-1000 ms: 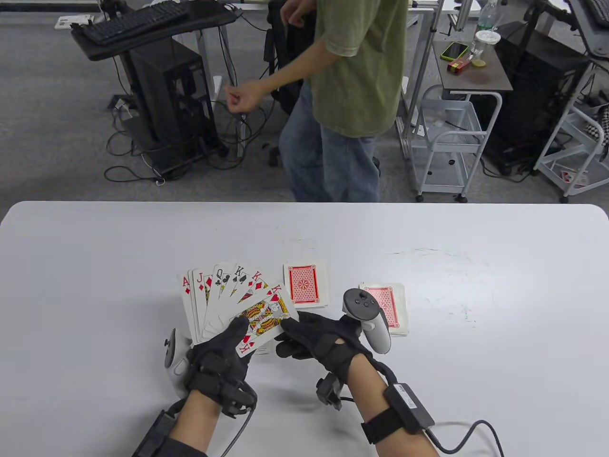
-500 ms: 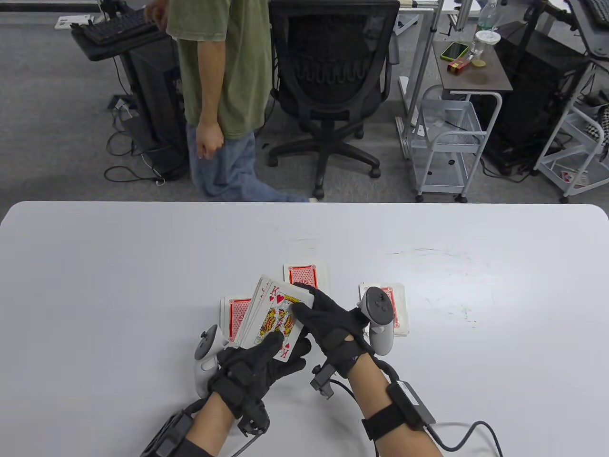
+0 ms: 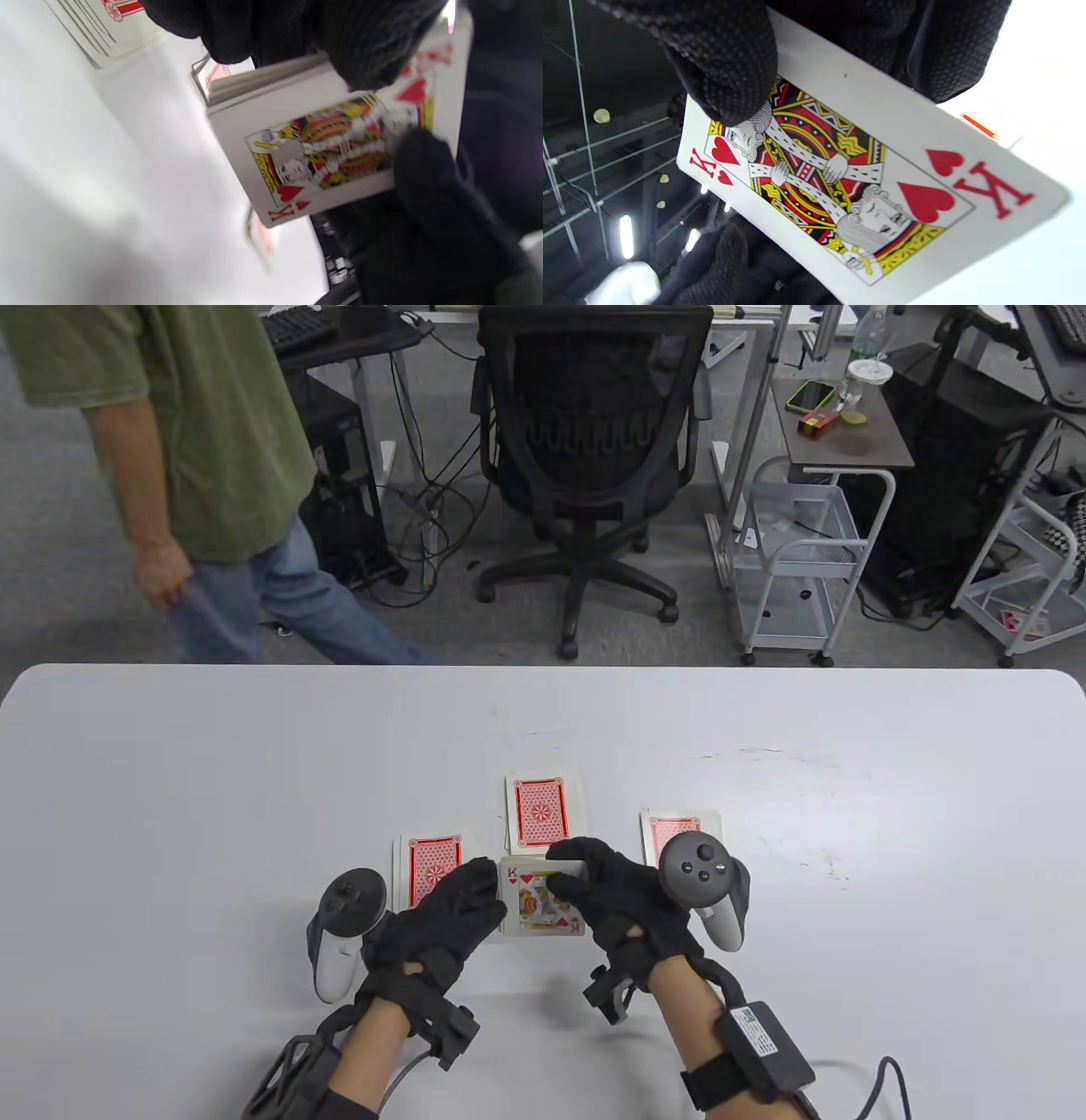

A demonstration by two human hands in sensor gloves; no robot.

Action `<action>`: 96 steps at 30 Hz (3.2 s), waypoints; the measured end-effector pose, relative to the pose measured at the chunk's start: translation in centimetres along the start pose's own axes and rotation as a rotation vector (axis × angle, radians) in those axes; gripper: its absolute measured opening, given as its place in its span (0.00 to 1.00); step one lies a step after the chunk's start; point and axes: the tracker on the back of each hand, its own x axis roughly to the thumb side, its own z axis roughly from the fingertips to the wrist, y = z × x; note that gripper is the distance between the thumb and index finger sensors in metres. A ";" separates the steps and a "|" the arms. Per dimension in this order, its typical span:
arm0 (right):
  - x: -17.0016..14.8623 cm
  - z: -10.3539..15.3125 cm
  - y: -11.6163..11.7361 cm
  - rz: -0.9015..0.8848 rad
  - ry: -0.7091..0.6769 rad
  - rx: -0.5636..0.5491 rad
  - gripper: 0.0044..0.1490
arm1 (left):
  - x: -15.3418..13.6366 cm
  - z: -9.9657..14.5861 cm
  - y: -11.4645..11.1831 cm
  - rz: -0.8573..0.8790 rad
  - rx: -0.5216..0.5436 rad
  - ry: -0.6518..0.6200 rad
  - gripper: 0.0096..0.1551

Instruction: Four-player card dealing with fan arrangement

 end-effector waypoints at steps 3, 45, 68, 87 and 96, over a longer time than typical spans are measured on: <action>-1.3 0.4 1.6 -0.074 0.023 0.042 0.26 | 0.2 -0.2 -1.6 -0.096 0.007 0.056 0.27; -1.6 0.4 0.6 -0.599 0.080 0.073 0.28 | -2.7 -0.8 -2.3 0.469 -0.185 0.003 0.53; 8.5 0.0 -2.1 0.260 -0.121 -0.225 0.24 | 0.1 -0.4 -3.6 0.505 -0.301 -0.175 0.30; 6.2 -1.2 -1.5 0.082 -0.134 -0.101 0.26 | -0.6 -0.1 -2.7 0.581 -0.244 -0.188 0.29; 6.0 -1.3 -1.1 -0.044 -0.140 -0.069 0.27 | -0.4 0.1 -2.4 0.667 -0.240 -0.230 0.29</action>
